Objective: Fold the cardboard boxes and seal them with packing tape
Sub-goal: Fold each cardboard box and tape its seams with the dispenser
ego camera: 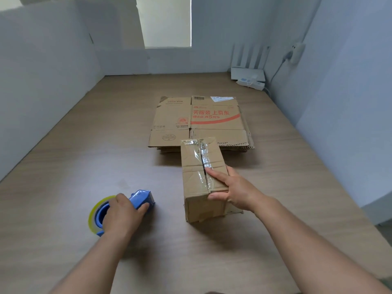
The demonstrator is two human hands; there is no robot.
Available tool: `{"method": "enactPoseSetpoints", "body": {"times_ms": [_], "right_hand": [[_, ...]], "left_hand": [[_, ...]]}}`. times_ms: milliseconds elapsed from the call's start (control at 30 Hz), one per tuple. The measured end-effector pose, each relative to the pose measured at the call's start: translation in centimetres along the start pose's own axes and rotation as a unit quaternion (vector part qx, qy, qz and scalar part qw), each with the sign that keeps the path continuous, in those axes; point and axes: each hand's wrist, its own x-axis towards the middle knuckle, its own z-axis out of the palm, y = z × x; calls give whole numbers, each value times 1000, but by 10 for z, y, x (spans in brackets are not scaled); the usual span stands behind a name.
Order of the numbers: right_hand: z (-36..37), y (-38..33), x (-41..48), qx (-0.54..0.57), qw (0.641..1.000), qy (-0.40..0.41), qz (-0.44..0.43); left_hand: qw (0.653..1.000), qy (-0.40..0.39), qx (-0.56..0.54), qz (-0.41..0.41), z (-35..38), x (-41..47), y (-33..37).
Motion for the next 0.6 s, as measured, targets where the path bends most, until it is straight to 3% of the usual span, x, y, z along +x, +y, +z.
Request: {"method": "enactPoseSetpoints", "body": {"times_ms": [133,367,433,500,600], "right_hand": [[-1,0,0,9,1000,6,-1],[1,-1,-2,24,1000,19,-8],[0,-2,-2,3,1000,17,-1],[-4,-4,-3,-32,999,2,15],[-12,-14,-7,-37,999,-7,19]], "left_hand": [[997,-40,-7,-65,7,6,-10],[996,-86,-20,-5,-9,19,-14],[985,-113,-125,46,-20,17,-9],[949,-149,-266,85,-39,10,2],[907,-186,-344,156,-68,-2,19]]}}
